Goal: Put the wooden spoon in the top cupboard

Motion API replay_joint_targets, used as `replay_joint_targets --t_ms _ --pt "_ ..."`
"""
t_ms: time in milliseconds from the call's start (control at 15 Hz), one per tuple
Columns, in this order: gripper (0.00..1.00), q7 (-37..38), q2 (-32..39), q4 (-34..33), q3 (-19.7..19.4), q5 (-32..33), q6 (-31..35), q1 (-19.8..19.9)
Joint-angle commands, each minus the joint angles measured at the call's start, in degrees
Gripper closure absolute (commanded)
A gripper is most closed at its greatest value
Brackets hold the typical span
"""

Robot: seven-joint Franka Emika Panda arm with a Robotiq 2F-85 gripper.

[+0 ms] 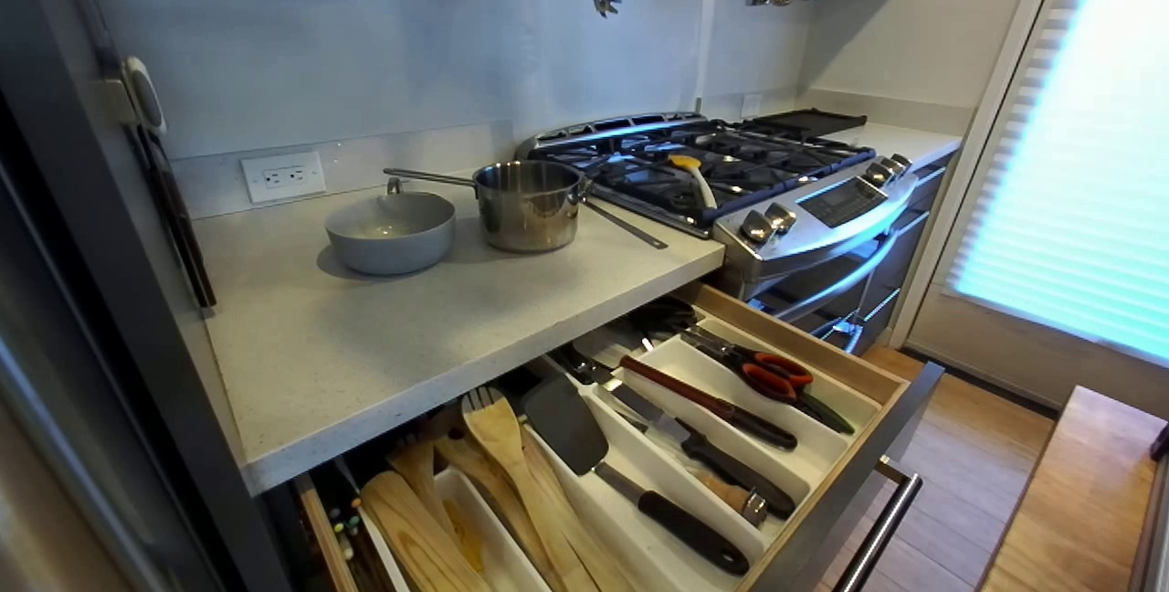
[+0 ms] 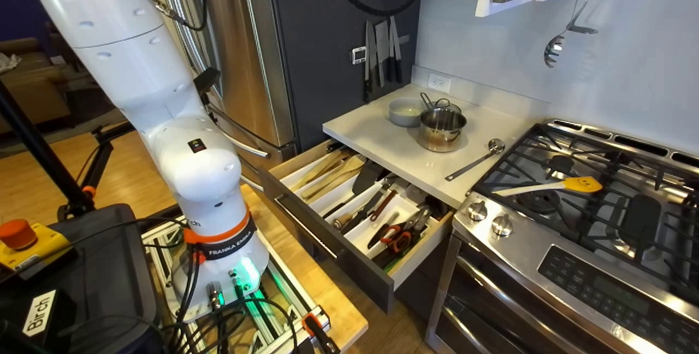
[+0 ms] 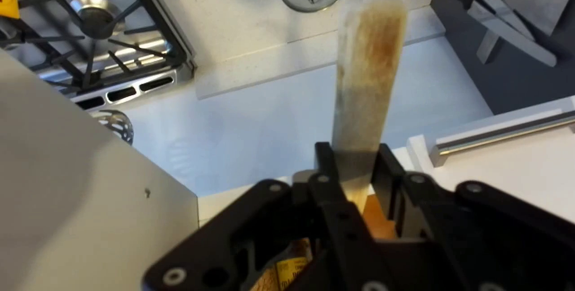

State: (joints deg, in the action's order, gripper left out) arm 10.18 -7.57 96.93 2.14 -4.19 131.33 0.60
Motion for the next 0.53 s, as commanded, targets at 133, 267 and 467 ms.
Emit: replay_joint_targets --t_ms 133,267,467 --pt "0.94 0.64 3.52 -1.22 0.05 1.67 3.62 -0.61" --pt "0.94 -3.05 7.72 -5.83 -0.13 1.31 0.22 -0.92" --pt "0.94 -6.91 16.25 -16.82 -0.48 3.51 -2.68 -0.82"
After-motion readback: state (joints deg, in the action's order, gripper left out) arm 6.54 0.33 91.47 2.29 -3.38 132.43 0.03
